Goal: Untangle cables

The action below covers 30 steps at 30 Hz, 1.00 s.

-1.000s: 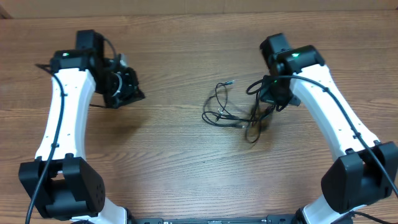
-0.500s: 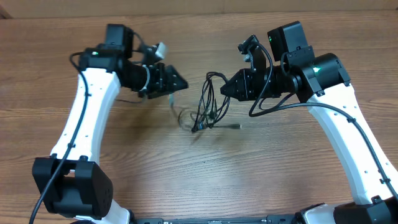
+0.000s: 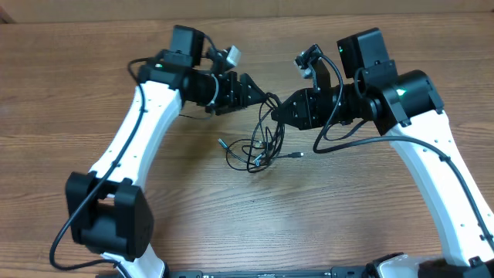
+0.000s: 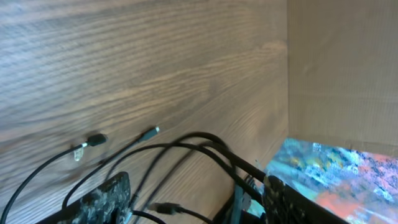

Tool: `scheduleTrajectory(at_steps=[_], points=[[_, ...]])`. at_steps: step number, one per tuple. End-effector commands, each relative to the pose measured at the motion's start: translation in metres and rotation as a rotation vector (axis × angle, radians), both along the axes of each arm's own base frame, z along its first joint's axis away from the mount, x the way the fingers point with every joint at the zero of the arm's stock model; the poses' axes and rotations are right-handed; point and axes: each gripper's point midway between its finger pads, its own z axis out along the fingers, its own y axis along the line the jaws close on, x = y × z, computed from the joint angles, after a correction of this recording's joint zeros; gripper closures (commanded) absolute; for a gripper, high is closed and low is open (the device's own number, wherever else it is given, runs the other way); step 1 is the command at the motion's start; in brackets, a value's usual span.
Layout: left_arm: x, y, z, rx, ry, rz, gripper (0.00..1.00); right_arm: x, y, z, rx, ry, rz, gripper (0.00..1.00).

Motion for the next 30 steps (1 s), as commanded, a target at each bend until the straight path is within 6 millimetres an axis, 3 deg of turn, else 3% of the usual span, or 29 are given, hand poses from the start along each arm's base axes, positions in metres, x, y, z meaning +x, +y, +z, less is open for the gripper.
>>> scheduleTrajectory(at_steps=[1,5,11,15,19,21,24,26,30], points=[[-0.003,-0.014,-0.005,0.001,0.002,-0.031,0.34,0.0,-0.006,0.016,-0.008,-0.05,-0.038,0.96],[-0.009,-0.015,0.01,-0.102,-0.082,-0.146,0.34,0.008,-0.014,0.009,-0.057,-0.042,-0.106,0.96],[-0.006,0.015,0.013,-0.135,-0.107,-0.153,0.34,0.013,-0.019,0.007,-0.08,-0.043,-0.142,0.96],[-0.019,0.006,0.023,-0.204,-0.18,-0.254,0.32,0.018,-0.011,0.016,-0.024,-0.047,-0.15,0.96],[-0.021,-0.014,0.002,-0.069,-0.192,-0.276,0.32,0.007,0.003,0.03,0.076,-0.016,-0.085,0.96],[-0.01,-0.019,-0.007,0.012,-0.18,-0.208,0.33,0.003,0.007,0.033,0.102,-0.002,-0.062,0.96],[0.027,-0.012,-0.013,0.114,-0.142,0.039,0.31,-0.005,0.011,0.037,0.139,0.025,-0.026,0.96],[0.056,0.001,-0.015,0.174,-0.141,0.238,0.31,-0.01,0.011,0.038,0.144,0.039,-0.016,0.96],[0.084,0.039,-0.024,0.338,-0.19,0.453,0.36,-0.023,0.005,0.042,0.129,0.028,-0.008,0.96]])
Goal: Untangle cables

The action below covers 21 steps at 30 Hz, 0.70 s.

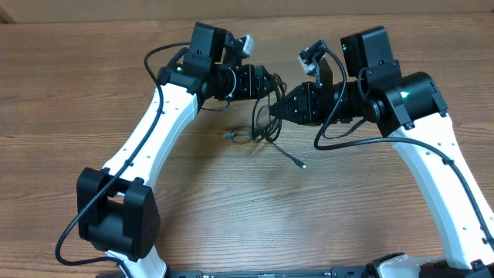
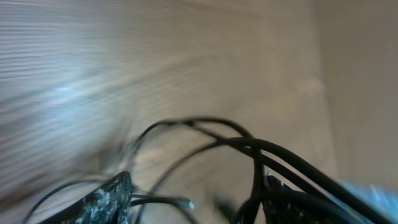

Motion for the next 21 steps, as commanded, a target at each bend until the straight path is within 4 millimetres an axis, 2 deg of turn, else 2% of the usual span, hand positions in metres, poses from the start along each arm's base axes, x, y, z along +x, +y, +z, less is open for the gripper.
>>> scheduleTrajectory(at_steps=[1,2,7,9,11,14,16,17,20,21], points=[[0.039,0.06,-0.017,0.203,-0.018,0.357,0.37,-0.025,-0.001,0.034,0.062,-0.064,0.05,0.96],[0.04,0.065,-0.018,0.215,-0.02,0.371,0.37,-0.027,-0.003,0.034,0.053,-0.068,0.043,0.96],[0.046,0.109,-0.02,0.263,0.002,0.469,0.61,-0.044,-0.032,0.034,-0.077,-0.102,-0.052,0.96],[0.045,0.123,-0.02,0.273,0.019,0.493,0.63,-0.048,-0.042,0.03,-0.133,-0.099,-0.086,0.96],[0.041,0.147,-0.019,0.304,0.027,0.502,0.67,-0.052,-0.059,0.019,-0.227,-0.081,-0.139,0.96],[0.03,0.179,-0.017,0.376,0.044,0.511,0.68,-0.048,-0.086,0.001,-0.38,-0.054,-0.241,0.96],[0.021,0.197,-0.017,0.446,0.053,0.514,0.67,-0.045,-0.097,-0.004,-0.437,-0.047,-0.295,0.96],[0.013,0.214,-0.017,0.519,0.061,0.531,0.67,-0.042,-0.113,-0.009,-0.512,-0.036,-0.368,0.96],[-0.003,0.248,-0.018,0.659,0.093,0.569,0.6,-0.04,-0.128,-0.013,-0.574,-0.022,-0.448,0.96],[-0.009,0.258,-0.02,0.699,0.114,0.573,0.55,-0.039,-0.131,-0.013,-0.585,-0.024,-0.467,0.96]])
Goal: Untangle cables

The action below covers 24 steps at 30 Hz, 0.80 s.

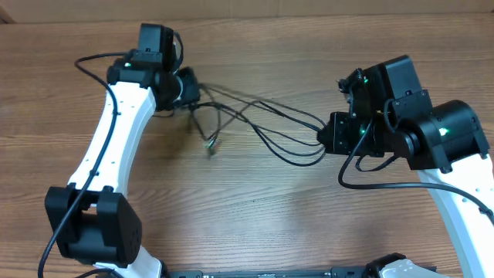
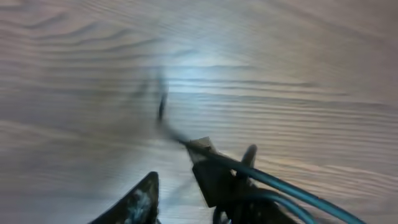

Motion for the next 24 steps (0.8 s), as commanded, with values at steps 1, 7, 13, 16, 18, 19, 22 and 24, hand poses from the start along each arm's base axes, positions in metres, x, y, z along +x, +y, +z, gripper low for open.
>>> scheduleTrajectory(at_steps=[1,7,13,16,18,19,22,24], points=[[-0.001,0.088,0.007,0.298,-0.01,0.139,0.53,0.004,-0.038,0.009,-0.138,-0.07,-0.169,0.96],[-0.02,0.089,-0.002,0.297,0.075,0.044,0.4,0.012,-0.043,0.002,-0.185,-0.064,-0.172,0.96],[-0.028,0.109,0.007,0.362,0.084,0.05,0.37,0.016,-0.056,-0.003,-0.222,-0.048,-0.199,0.96],[-0.032,0.128,0.016,0.335,0.079,0.132,0.34,0.021,-0.075,-0.003,-0.23,-0.042,-0.281,0.96],[-0.034,0.129,0.021,0.293,0.069,0.141,0.34,0.023,-0.084,-0.003,-0.218,-0.032,-0.331,0.96],[-0.034,0.128,0.024,0.263,0.061,0.14,0.34,0.025,-0.086,-0.003,-0.198,-0.027,-0.344,0.96],[-0.03,0.084,0.034,0.071,-0.01,-0.072,0.38,0.032,-0.064,0.0,-0.094,-0.043,-0.222,0.96],[-0.034,0.042,0.043,-0.091,-0.053,-0.251,0.43,0.039,-0.046,0.001,-0.026,-0.055,-0.129,0.96]])
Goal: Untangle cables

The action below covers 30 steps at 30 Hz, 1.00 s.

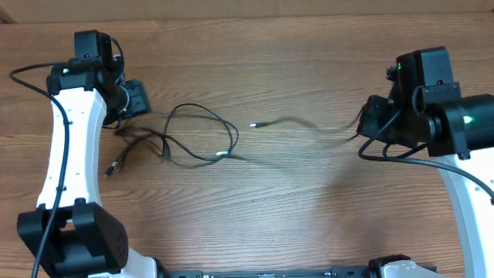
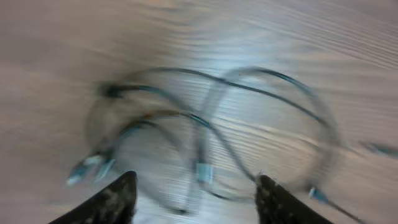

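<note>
A loose loop of thin black cables (image 1: pixel 193 135) lies on the wooden table at the left, with plug ends (image 1: pixel 116 164) fanned out toward the front. My left gripper (image 1: pixel 139 100) sits just left of it. In the left wrist view this gripper (image 2: pixel 196 202) is open, nothing between its fingers (image 2: pixel 118 199), with the blurred cables (image 2: pixel 205 124) on the table ahead. A single black cable (image 1: pixel 301 125), motion-blurred, runs from its free plug at mid-table to my right gripper (image 1: pixel 369 123), which is shut on its other end at the right.
The wooden table (image 1: pixel 255 216) spreads wide in front of both arms. A cardboard wall runs along the table's far edge (image 1: pixel 255 8). Each arm's own black lead hangs beside it, the right one (image 1: pixel 386 154) below the right wrist.
My left arm has swung further left and its gripper has opened, leaving the cable bundle on the table. The right gripper has moved right, with one cable now separate from the bundle.
Both grippers were close together at the back centre, each shut on the tangle hanging between them, and stayed so a second later. Then they stood apart with the cables stretched between. Now one cable trails from the right gripper and the others lie at the left.
</note>
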Tool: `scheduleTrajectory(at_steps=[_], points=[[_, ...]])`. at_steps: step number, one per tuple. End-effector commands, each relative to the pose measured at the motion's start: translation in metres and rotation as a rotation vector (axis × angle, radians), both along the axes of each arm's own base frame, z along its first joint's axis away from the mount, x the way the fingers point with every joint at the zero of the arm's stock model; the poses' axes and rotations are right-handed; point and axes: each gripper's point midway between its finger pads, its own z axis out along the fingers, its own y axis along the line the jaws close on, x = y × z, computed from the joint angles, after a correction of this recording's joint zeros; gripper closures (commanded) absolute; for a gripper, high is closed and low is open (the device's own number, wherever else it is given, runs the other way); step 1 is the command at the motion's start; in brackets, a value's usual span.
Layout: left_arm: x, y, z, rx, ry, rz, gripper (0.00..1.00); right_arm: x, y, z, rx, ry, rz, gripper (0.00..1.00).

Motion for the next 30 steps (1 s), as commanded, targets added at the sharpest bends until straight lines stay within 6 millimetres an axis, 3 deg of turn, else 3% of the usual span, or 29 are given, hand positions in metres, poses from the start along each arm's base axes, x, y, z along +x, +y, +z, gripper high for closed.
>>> scheduleTrajectory(at_steps=[1,2,4,10,12,16,24,30], points=[[0.0,-0.073,0.034,-0.283,-0.115,-0.312,0.44,0.007,0.028,0.006,0.103,-0.024,0.15,0.96],[-0.003,-0.088,0.039,-0.346,-0.127,-0.368,0.46,0.011,0.041,0.006,0.146,-0.034,0.223,0.96],[-0.004,-0.101,0.044,-0.399,-0.141,-0.399,0.46,0.015,0.061,0.011,0.225,-0.067,0.35,0.96],[-0.009,-0.127,0.049,-0.461,-0.141,-0.461,0.43,0.022,0.083,0.019,0.32,-0.117,0.45,0.95],[-0.014,-0.144,0.049,-0.465,-0.132,-0.507,0.4,0.022,0.09,0.024,0.352,-0.129,0.473,0.96],[-0.018,-0.175,0.051,-0.487,-0.12,-0.542,0.34,0.025,0.097,0.03,0.397,-0.132,0.439,0.96],[-0.018,-0.25,0.068,-0.535,-0.2,-0.645,0.31,0.048,0.107,0.046,0.538,-0.11,0.178,0.96],[-0.014,-0.285,0.092,-0.6,-0.327,-0.766,0.32,0.043,0.118,0.055,0.608,-0.103,0.224,0.96]])
